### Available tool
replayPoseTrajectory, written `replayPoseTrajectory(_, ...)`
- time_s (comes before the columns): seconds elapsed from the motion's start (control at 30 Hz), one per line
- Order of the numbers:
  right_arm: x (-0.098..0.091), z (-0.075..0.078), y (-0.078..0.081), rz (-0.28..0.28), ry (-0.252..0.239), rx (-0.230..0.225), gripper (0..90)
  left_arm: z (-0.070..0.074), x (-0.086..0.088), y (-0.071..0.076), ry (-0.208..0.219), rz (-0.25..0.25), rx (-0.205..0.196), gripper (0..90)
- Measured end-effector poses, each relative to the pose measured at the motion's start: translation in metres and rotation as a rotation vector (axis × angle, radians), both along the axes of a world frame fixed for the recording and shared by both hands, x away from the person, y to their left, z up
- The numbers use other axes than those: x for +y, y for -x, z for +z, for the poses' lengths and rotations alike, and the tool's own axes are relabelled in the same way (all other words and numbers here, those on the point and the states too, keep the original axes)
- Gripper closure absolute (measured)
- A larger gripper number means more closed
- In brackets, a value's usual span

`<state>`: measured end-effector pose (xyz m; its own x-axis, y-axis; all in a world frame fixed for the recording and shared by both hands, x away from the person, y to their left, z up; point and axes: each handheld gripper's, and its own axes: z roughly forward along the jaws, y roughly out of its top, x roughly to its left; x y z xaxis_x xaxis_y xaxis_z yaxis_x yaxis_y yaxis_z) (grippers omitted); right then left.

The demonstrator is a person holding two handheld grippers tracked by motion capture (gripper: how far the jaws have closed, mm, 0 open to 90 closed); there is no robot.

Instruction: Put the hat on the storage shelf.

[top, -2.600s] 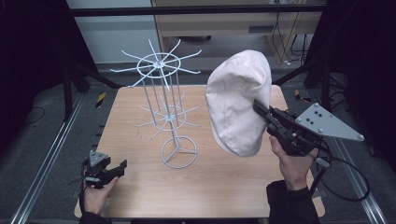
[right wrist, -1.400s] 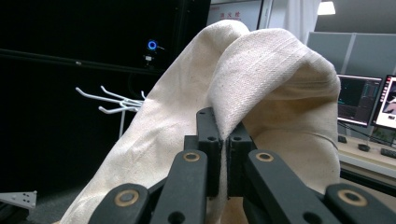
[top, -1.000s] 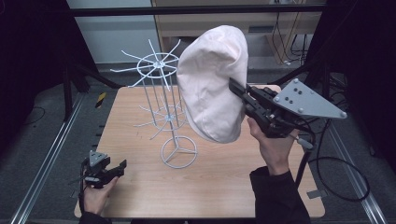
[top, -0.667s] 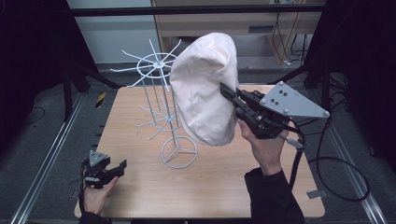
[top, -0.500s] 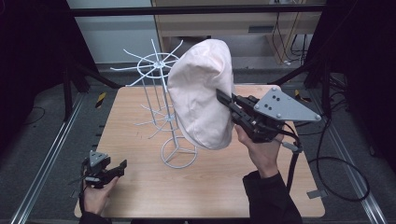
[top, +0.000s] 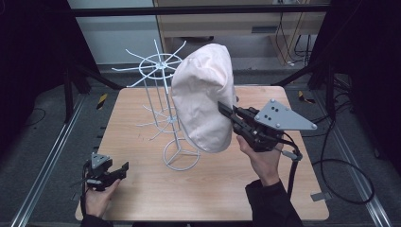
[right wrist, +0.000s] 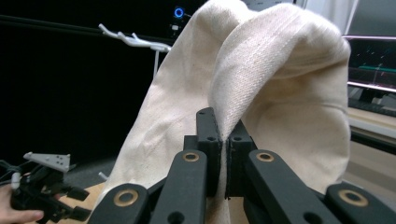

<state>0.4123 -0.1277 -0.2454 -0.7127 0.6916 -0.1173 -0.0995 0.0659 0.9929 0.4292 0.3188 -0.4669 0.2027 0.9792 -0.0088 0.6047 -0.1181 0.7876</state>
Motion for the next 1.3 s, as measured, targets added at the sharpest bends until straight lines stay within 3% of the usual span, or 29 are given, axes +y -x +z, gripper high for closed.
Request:
replayPoseTrajectory(0.2,-0.001,-0.011,-0.001,0.009,0.000,0.026,87.8,0.000,0.000,0.000,0.001,0.000,-0.001,33.1)
replayPoseTrajectory(0.83,0.006,-0.036,-0.010,0.008,0.062,0.106,85.8,0.000,0.000,0.000,0.000,-0.002,0.001,33.1)
replayPoseTrajectory(1.3,0.013,-0.044,-0.016,-0.027,0.089,0.145,80.1,0.000,0.000,0.000,-0.002,-0.002,0.001,33.1)
